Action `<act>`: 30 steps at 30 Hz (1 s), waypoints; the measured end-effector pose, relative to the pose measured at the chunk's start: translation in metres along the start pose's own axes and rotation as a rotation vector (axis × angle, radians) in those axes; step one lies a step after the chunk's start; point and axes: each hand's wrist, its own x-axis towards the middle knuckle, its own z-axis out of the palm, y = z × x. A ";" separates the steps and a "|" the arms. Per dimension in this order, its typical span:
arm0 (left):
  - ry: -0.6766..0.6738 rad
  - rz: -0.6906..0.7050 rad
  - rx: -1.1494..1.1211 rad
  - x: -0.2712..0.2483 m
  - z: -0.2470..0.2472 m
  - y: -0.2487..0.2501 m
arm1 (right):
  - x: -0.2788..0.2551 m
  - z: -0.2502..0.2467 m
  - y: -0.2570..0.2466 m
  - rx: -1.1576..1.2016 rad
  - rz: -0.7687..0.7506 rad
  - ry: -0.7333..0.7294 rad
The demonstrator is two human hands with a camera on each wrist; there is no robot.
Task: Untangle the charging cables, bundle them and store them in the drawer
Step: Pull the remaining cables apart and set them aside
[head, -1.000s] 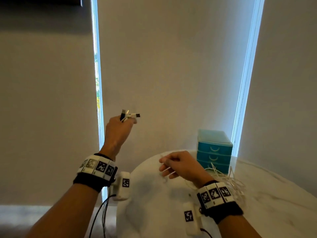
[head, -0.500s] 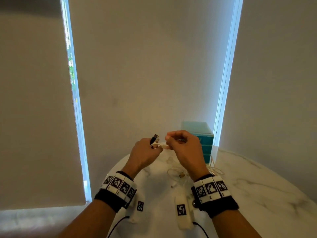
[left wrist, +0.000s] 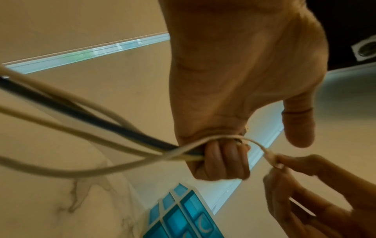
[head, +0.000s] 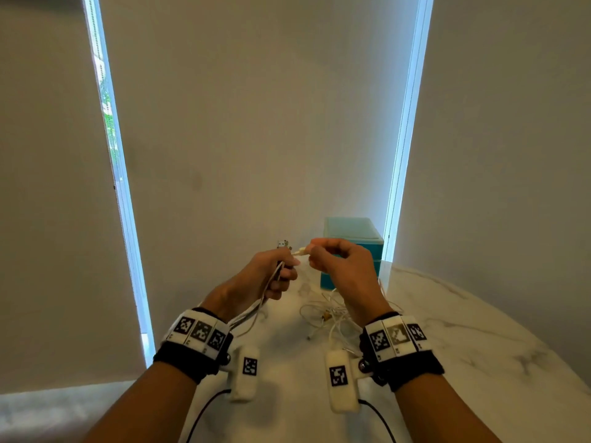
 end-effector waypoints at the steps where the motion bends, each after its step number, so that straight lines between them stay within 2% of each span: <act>1: -0.059 -0.021 -0.074 -0.002 -0.004 0.001 | -0.001 0.000 -0.003 -0.003 -0.006 -0.008; 5: -0.206 -0.086 -0.111 -0.010 -0.013 0.005 | -0.007 0.003 -0.004 -0.115 -0.033 -0.150; 9: -0.235 -0.191 -0.050 -0.010 -0.012 0.003 | -0.006 0.004 -0.010 -0.201 -0.055 -0.270; 13: -0.126 -0.184 0.009 -0.005 -0.002 -0.001 | -0.003 0.003 -0.011 -0.233 -0.121 -0.258; 17: 0.038 -0.092 0.134 0.001 0.017 0.001 | -0.001 -0.029 0.001 -0.010 -0.014 -0.089; 20: 0.211 -0.009 0.295 0.015 0.024 -0.015 | -0.003 -0.064 0.022 -0.102 0.046 -0.014; 24: 0.121 -0.012 0.253 0.040 0.032 -0.050 | -0.010 -0.097 0.043 -0.193 0.101 -0.022; 30: 0.184 -0.184 0.248 0.078 0.046 -0.093 | -0.015 -0.112 0.061 -0.357 0.160 -0.145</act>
